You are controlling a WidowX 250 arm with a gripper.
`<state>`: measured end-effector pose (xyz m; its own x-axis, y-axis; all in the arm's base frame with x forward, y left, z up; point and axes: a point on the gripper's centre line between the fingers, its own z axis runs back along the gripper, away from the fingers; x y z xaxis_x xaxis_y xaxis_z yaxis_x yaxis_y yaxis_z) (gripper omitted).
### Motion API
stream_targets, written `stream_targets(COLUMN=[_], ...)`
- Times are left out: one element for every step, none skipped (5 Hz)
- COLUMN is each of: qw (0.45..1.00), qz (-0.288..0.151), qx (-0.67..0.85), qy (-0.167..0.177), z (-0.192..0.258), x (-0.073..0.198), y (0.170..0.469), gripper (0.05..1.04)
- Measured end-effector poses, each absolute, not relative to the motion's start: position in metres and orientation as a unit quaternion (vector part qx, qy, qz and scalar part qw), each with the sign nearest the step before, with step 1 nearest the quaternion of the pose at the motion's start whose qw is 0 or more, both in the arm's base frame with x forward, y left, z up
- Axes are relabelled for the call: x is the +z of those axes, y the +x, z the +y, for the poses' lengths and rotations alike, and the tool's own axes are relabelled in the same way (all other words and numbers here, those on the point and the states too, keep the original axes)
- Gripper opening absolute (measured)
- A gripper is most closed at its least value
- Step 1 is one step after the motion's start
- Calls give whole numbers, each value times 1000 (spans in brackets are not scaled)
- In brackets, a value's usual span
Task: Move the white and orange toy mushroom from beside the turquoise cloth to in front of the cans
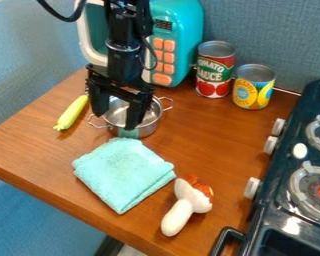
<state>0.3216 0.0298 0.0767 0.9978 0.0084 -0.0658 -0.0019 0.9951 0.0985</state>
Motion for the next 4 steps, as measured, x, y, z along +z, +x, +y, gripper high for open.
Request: stream_targets(qw=[998, 998, 999, 999], qz=[50, 55, 13, 4], qx=[2, -26, -30, -47], qy=[45, 1, 20, 24], z=[28, 13, -4, -10], x=[67, 67, 96, 108], y=[317, 287, 265, 246], gripper=[1001, 1001, 1001, 1001])
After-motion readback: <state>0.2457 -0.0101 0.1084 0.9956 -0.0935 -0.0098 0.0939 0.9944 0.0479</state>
